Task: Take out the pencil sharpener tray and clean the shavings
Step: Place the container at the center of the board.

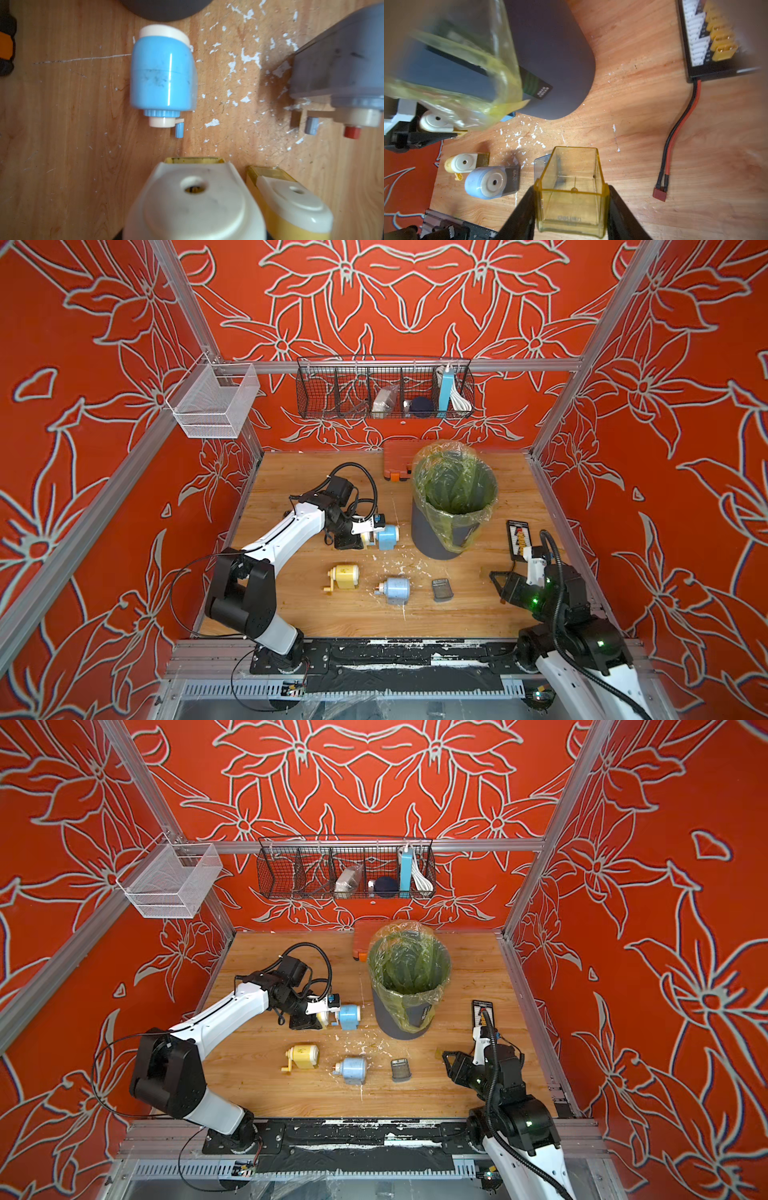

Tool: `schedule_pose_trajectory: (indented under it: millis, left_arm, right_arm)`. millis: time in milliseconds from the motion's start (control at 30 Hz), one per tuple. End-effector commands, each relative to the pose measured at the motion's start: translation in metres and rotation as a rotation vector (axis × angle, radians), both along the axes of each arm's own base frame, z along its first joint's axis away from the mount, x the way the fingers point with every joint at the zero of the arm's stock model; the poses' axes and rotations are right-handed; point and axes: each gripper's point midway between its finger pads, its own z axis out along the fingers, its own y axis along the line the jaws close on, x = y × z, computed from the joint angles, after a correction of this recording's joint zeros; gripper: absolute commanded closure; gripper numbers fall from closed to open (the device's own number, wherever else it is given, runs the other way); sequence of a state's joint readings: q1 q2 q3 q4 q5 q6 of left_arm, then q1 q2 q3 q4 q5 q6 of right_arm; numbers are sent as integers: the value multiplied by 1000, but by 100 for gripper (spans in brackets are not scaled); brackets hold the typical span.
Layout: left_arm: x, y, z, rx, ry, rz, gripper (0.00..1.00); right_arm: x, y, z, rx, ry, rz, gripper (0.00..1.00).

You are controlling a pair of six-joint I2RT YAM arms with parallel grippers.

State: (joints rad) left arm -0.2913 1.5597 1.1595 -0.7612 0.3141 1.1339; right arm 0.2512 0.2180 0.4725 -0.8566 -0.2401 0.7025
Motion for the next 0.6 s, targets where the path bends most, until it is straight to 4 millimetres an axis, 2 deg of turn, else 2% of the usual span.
schedule_pose_trajectory:
  millis: [0,67,200,333,567]
  left_arm:
    - [16,8,-7,9,-39,55,100]
    - [17,13,-19,22,-21,71,100]
    - [15,14,-34,26,25,82,100]
    - [15,16,-45,42,56,94,100]
    - [23,22,-51,57,50,116,100]
  right_arm:
    - [15,-8,-3,34,-81,-93,100]
    - [21,-7,-10,71,-119,-118,100]
    - [30,-8,-30,36,-127,-125,100]
    - [38,6,-44,-55,-150,-56,100]
    - [34,32,-74,-208,-175,10,100]
